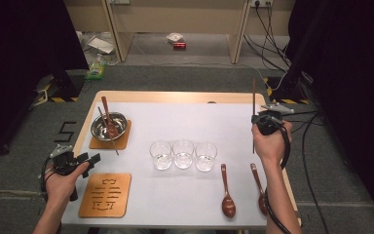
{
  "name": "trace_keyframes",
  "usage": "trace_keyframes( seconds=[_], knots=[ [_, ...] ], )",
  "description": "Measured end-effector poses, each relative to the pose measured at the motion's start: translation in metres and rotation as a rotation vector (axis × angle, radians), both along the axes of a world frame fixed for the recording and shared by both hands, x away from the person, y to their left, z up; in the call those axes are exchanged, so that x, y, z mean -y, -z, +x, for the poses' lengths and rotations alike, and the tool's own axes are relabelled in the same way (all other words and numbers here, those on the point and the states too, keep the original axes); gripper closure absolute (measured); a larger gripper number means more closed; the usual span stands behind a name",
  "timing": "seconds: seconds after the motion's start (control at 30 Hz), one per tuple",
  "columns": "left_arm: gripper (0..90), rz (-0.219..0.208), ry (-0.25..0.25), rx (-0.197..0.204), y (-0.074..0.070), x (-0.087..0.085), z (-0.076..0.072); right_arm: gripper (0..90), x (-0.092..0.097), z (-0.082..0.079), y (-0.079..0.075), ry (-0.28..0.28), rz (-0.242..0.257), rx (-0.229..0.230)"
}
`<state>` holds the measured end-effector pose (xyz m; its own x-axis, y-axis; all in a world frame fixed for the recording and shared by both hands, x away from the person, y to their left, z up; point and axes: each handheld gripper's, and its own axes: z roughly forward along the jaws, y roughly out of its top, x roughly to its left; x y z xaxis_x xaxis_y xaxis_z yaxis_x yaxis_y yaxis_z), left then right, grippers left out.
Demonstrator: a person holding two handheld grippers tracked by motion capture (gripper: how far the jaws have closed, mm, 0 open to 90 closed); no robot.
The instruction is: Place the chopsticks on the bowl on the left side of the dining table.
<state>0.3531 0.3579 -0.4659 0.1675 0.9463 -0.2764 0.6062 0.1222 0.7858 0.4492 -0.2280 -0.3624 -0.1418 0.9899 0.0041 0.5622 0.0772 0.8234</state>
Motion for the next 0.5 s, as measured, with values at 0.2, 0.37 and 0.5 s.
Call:
trace_keyframes(
  seconds=[0.2,0.37,0.5],
  knots=[
    [41.9,0.0,-0.005,0.0,0.0,0.0,0.0,85.8,-0.004,0.003,-0.001,-0.002,0.011,0.02],
    [41.9,-0.001,-0.003,0.002,0.0,-0.001,0.0,85.7,-0.008,0.005,0.001,-0.015,0.013,0.03],
    [41.8,0.001,-0.004,0.003,0.0,-0.001,0.0,85.8,-0.012,0.007,0.001,-0.021,0.018,0.054]
  ],
)
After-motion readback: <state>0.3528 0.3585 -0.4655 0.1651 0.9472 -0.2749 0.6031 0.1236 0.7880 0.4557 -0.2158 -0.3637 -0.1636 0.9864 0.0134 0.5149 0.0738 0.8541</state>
